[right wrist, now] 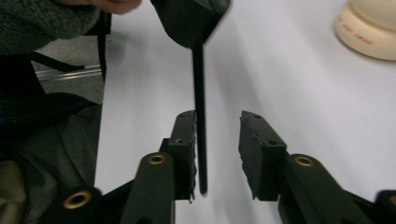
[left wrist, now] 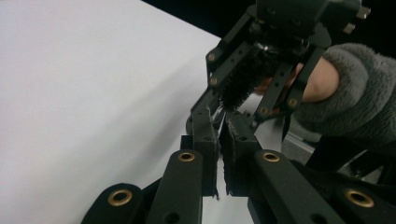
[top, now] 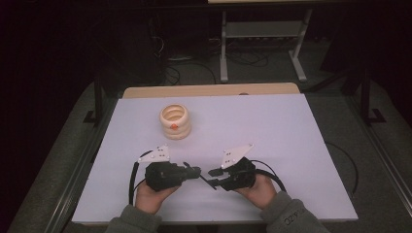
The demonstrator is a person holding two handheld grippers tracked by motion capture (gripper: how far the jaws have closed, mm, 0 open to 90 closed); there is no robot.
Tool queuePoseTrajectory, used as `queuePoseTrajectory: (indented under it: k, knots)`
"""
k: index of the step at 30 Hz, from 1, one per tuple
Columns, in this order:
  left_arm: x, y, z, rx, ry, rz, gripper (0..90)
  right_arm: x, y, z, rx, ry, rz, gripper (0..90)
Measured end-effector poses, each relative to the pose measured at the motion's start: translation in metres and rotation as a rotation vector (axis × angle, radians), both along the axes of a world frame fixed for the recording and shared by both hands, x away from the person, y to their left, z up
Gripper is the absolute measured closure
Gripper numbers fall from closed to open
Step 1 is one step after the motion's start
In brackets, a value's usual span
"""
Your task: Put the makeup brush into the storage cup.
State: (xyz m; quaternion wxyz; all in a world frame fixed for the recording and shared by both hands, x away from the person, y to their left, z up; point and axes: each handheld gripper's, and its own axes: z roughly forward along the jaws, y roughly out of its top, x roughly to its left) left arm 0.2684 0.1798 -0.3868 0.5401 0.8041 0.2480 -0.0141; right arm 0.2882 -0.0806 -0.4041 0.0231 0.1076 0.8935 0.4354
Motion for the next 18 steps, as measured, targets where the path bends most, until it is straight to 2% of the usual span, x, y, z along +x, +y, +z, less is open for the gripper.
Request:
queuePoseTrajectory:
  k: [1, 2, 4, 6, 7, 11, 13, 18]
  knots:
    - [0.000, 0.000, 0.001, 0.004, -0.004, 0.004, 85.2, 0.000, -0.003, 0.001, 0.000, 0.010, -0.016, 60.9]
    - [0.000, 0.001, 0.003, 0.005, -0.006, 0.008, 85.2, 0.002, -0.007, 0.001, -0.009, -0.001, -0.016, 59.8]
    - [0.002, 0.002, 0.006, 0.021, -0.011, 0.017, 85.2, 0.002, -0.014, 0.003, 0.005, 0.022, -0.046, 55.9]
    - [0.005, 0.002, 0.008, 0.031, -0.013, 0.020, 85.2, 0.005, -0.022, 0.004, 0.003, 0.012, -0.064, 52.7]
    - [0.006, 0.001, 0.010, 0.038, -0.012, 0.024, 85.2, 0.005, -0.026, 0.003, 0.011, 0.022, -0.077, 52.0]
    - [0.013, 0.001, 0.016, 0.083, -0.017, 0.021, 85.2, 0.006, -0.038, 0.002, 0.009, 0.030, -0.114, 45.8]
    - [0.016, 0.001, 0.018, 0.093, -0.017, 0.031, 85.2, 0.004, -0.043, 0.002, 0.019, 0.051, -0.147, 42.9]
    - [0.024, 0.004, 0.022, 0.129, -0.013, 0.040, 85.2, 0.006, -0.061, 0.001, 0.014, 0.046, -0.198, 37.3]
